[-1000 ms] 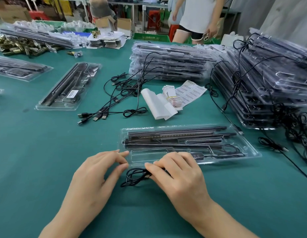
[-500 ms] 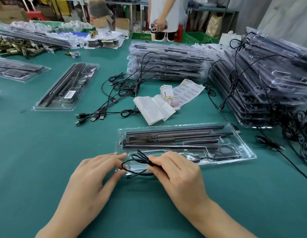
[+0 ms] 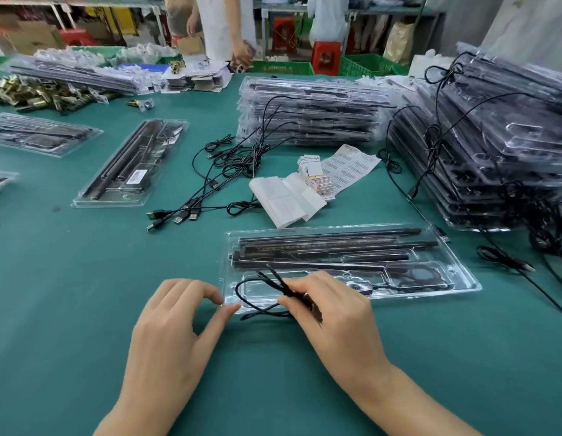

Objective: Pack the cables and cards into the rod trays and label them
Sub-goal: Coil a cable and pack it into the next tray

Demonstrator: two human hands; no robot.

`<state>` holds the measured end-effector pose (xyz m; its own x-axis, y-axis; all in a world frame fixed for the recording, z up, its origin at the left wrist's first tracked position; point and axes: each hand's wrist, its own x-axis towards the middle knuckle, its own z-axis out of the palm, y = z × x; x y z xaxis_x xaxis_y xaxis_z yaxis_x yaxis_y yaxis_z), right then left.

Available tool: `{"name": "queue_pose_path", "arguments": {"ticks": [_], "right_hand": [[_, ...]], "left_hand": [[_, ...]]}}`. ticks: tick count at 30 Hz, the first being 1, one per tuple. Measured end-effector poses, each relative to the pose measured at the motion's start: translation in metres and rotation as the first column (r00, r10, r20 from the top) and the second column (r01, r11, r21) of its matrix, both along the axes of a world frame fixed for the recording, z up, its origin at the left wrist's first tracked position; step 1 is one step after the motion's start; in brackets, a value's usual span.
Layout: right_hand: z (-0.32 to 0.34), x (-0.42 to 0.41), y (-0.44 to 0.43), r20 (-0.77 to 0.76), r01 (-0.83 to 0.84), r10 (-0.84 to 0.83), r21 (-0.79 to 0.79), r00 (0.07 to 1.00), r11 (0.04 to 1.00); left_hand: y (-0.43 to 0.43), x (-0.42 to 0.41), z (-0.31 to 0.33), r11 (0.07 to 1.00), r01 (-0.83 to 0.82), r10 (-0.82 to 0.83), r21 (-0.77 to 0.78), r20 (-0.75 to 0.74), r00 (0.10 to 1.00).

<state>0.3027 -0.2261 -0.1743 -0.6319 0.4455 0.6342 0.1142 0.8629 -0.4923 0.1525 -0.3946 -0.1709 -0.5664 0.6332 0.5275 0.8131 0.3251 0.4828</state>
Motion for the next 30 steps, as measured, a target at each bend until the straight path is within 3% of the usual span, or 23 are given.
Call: {"name": "queue_pose_path", "arguments": {"ticks": [4, 13, 19, 22, 24, 27, 30], "right_hand": [[0.0011, 0.0006, 0.0001, -0.017, -0.028, 0.028, -0.038, 0.999, 0.999], [0.0037, 0.0002, 0.0015, -0.116, -0.059, 0.039, -0.169, 0.992, 0.984], [0.0033, -0.0026, 0.001, -0.112, -0.065, 0.044, -0.189, 0.993, 0.98], [0.0035, -0.0021, 0.0, -0.08, -0.069, 0.062, -0.091, 0.995, 0.993], [0.0043, -0.0023, -0.0018, -0.052, -0.074, 0.077, 0.064, 0.996, 0.995], [0.0058, -0.0044, -0.0041, -0.01, -0.062, 0.068, 0.306, 0.998, 0.95], [0.0066, -0.0041, -0.0039, 0.021, -0.025, 0.018, 0.45, 1.0, 0.892]], "left_hand": [[0.0007, 0.0047, 0.0032, 0.999, -0.003, -0.003, 0.049, 0.122, 0.993], [0.0016, 0.0064, 0.0052, 0.997, 0.078, -0.079, 0.028, 0.05, 0.996], [-0.0002, 0.0055, 0.0046, 0.989, 0.144, -0.148, 0.039, 0.116, 0.982], [0.0042, 0.0041, 0.0046, 0.994, 0.098, -0.103, 0.049, 0.116, 0.988], [0.0062, 0.0031, 0.004, 0.996, 0.078, -0.081, 0.042, 0.073, 0.994], [0.0053, 0.0009, 0.0032, 0.995, 0.086, -0.09, 0.058, 0.07, 0.993], [0.0021, -0.0011, 0.0019, 0.993, 0.106, -0.111, 0.057, 0.111, 0.988]]}}
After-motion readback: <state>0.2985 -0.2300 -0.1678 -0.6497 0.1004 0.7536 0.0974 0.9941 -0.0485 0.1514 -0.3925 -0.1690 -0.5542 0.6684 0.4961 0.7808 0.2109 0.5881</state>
